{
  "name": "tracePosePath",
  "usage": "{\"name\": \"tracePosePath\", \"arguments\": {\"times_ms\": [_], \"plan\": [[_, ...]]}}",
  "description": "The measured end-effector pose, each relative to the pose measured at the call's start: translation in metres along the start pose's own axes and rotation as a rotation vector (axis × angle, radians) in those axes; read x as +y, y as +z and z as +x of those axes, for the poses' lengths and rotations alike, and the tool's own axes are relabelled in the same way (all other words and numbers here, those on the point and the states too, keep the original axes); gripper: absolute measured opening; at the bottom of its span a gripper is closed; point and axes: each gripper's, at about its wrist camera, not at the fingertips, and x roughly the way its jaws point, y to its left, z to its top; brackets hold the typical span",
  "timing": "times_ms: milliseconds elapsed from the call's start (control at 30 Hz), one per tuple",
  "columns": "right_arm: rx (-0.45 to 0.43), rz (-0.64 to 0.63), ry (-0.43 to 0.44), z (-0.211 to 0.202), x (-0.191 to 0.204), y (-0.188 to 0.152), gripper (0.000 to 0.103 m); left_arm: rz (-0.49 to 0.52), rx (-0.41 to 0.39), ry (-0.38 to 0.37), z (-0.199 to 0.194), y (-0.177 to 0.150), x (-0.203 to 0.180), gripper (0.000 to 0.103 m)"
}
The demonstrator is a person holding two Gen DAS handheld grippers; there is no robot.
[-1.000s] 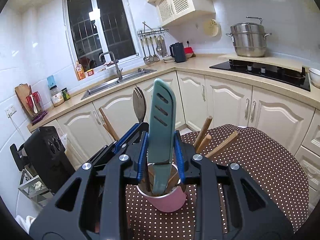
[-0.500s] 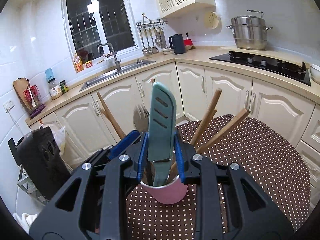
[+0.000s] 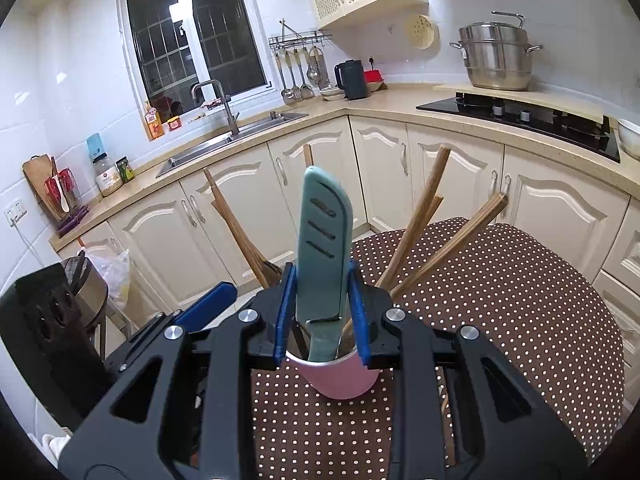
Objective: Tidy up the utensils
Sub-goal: 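Lower the fork into the pink cup with the left tool while the right tool lowers the knife in, then open both tools to release the fork and knife into the cup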
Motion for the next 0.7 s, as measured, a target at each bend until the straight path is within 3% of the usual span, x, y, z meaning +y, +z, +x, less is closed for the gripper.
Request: {"name": "tracePosePath", "arguments": {"times_ms": [200, 700], "plan": [[0.013, -0.017, -0.015, 0.003, 0.009, -0.007, 0.026, 0.038, 0.045, 0.098, -0.008, 0.001, 0.005, 0.053], [0.013, -0.058, -0.078, -0.001, 0.026, -0.02, 0.027, 0.046, 0.079, 0.168, -0.027, 0.003, 0.012, 0.061]]}}
